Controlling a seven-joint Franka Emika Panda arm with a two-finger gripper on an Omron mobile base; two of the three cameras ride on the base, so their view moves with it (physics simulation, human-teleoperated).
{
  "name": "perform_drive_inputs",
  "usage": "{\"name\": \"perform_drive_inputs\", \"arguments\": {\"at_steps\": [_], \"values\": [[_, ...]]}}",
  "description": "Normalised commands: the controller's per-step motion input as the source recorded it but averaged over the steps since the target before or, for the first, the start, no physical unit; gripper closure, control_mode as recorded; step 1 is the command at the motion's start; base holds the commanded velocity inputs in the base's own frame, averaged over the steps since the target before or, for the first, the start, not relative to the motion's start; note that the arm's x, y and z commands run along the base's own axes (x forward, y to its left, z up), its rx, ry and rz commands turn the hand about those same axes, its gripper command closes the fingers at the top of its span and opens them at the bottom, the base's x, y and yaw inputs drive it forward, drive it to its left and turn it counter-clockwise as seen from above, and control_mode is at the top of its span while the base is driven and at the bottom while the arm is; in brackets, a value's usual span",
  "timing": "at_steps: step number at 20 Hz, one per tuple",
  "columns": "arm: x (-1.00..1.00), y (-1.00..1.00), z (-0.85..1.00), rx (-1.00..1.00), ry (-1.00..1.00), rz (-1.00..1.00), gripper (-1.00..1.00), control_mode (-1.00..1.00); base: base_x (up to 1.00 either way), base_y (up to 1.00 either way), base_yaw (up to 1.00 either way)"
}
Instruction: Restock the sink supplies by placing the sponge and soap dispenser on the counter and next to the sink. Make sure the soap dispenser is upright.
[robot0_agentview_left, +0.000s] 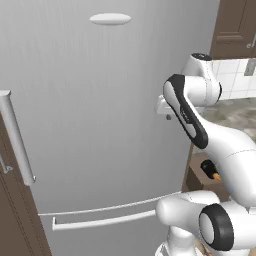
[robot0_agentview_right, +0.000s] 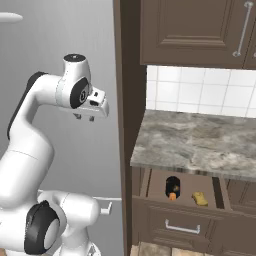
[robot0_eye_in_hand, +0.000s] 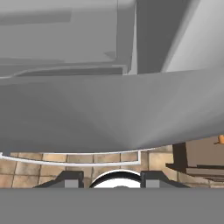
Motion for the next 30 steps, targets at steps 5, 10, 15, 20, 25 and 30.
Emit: {"name": "perform_drive_inputs", "arguments": {"at_steps": [5, 10, 15, 20, 25, 30], "values": [[-0.01, 0.00, 0.00, 0.00, 0.00, 0.00, -1.00, 1.00, -0.03, 0.00, 0.00], [0.00, 0.00, 0.00, 0.00, 0.00, 0.00, -1.00, 1.00, -0.69, -0.56, -0.07], [0.00, 0.00, 0.00, 0.00, 0.00, 0.00, -1.00, 1.00, -0.49, -0.90, -0.07], [0.00, 0.00, 0.00, 0.00, 0.00, 0.00, -1.00, 1.00, 0.01, -0.84, -0.04], [0.00, 0.00, 0.00, 0.00, 0.00, 0.00, -1.00, 1.00, 0.21, -0.46, 0.00], [0.00, 0.00, 0.00, 0.00, 0.00, 0.00, -1.00, 1.00, 0.37, -0.06, 0.00]]}}
